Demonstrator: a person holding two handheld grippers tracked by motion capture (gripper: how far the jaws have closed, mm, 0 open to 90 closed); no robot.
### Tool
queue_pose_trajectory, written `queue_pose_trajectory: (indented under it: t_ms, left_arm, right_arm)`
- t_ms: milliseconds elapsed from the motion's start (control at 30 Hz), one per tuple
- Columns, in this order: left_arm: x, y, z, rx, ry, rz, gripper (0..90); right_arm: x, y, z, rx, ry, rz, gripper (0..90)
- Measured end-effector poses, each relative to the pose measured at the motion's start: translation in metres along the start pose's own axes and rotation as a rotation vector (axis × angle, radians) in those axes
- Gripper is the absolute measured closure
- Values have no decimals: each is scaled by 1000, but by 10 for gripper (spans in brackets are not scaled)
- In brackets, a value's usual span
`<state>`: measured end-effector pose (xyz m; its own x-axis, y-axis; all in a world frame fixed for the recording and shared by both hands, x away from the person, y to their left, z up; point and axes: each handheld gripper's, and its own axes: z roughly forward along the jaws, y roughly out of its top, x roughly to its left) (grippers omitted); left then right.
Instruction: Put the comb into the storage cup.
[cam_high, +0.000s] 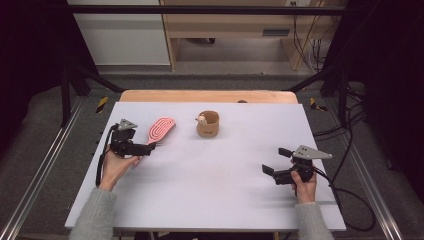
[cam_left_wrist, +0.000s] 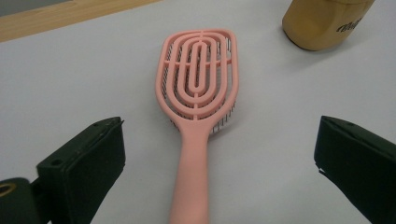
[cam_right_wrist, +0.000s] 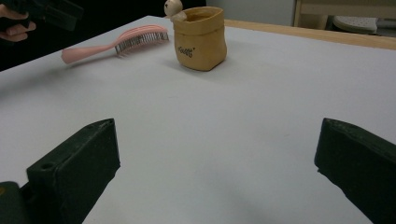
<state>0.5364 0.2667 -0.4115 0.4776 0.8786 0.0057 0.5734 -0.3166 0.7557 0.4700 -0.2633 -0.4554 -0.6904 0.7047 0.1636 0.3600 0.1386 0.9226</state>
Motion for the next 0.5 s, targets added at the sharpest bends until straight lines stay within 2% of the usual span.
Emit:
queue_pose_trajectory:
  t_ms: [500]
  left_arm:
    - [9, 13, 6, 59, 2, -4, 8]
  right_arm:
    - [0, 0, 0, 0, 0, 0, 4]
